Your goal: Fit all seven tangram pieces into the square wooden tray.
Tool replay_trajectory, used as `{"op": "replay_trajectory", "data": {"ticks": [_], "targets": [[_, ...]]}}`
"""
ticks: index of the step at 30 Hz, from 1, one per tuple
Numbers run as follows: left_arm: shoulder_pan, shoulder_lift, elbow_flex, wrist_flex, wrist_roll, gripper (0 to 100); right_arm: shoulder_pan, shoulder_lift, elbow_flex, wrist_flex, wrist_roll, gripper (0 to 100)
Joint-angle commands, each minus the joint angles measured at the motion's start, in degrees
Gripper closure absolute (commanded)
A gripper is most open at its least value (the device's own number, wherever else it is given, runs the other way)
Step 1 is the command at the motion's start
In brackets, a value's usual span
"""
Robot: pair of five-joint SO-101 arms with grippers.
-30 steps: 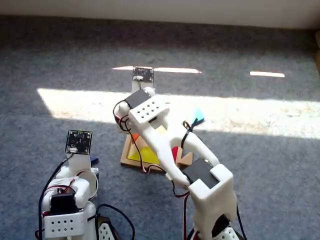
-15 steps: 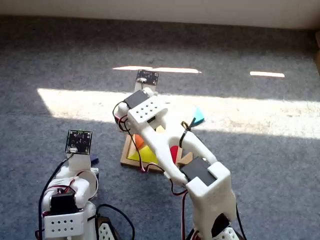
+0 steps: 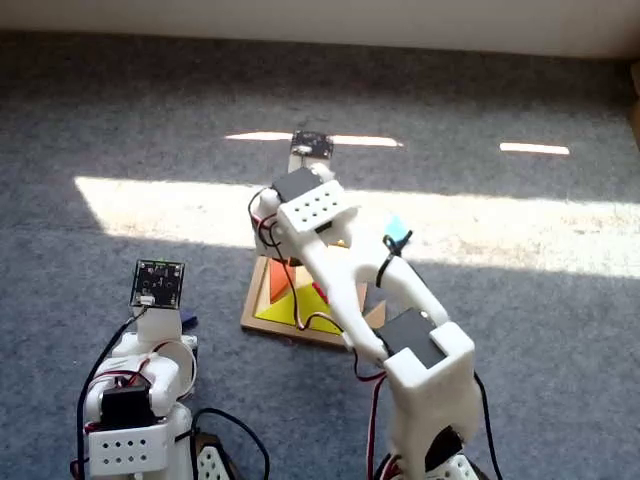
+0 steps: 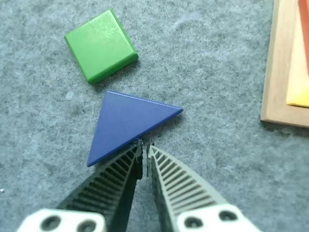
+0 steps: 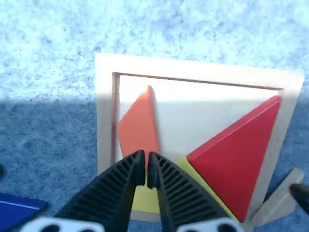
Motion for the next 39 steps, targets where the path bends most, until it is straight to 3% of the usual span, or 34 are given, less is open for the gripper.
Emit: {"op": "replay_trajectory", "data": {"ticks": [1, 10, 20, 28, 39], "targets": [[-0.75, -2.33, 1.1, 0.44, -0.35, 96, 2.59, -4.26, -1.89, -2.86, 3.96, 99.4], [-0.75, -2.33, 1.1, 0.44, -0.35, 96, -0.4, -2.51, 10.07, -13.41, 7.65, 99.4], [-0.75, -2.33, 1.1, 0.44, -0.35, 96, -6.81, -2.77, 15.16, -12.97, 7.65, 99.4], [-0.75, -2.33, 1.1, 0.44, -0.35, 96, -4.44, -4.18, 9.1, -2.77, 7.74, 99.4], [-0.75, -2.33, 1.1, 0.44, -0.35, 96, -3.56, -9.98, 7.96, -6.64, 7.74, 99.4]]}}
